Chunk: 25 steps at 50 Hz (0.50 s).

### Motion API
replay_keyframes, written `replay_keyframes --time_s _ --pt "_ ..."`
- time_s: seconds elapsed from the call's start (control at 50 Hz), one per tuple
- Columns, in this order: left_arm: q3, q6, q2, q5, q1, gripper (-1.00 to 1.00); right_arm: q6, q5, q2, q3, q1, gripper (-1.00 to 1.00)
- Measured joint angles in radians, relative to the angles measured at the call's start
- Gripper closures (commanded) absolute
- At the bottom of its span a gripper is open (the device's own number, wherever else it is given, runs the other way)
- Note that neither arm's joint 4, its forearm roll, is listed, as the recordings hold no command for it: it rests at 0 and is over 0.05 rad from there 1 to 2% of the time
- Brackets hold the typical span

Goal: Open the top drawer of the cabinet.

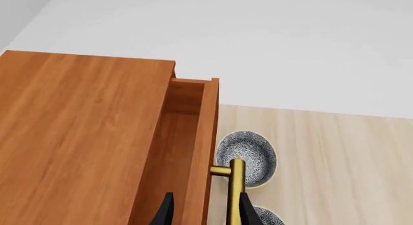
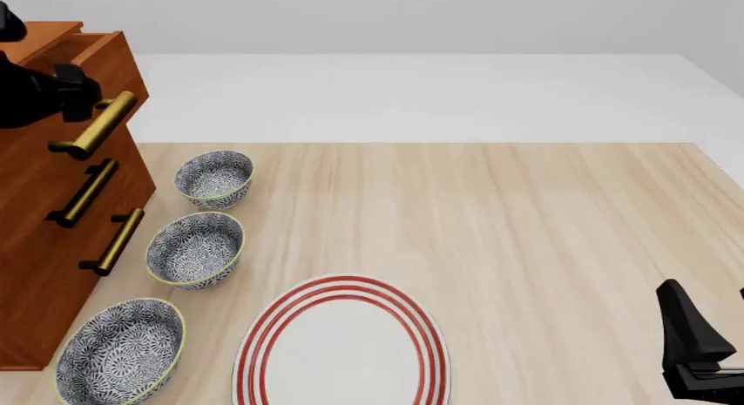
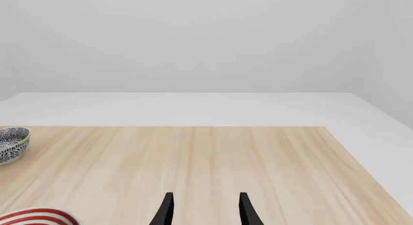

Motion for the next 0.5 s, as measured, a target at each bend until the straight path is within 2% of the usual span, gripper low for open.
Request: replay_keyframes --time_s 0.5 --pt "0.002 -0.019 0.014 -0.018 -0.003 -1.00 0.000 0.000 0.000 0.000 0.000 -1.00"
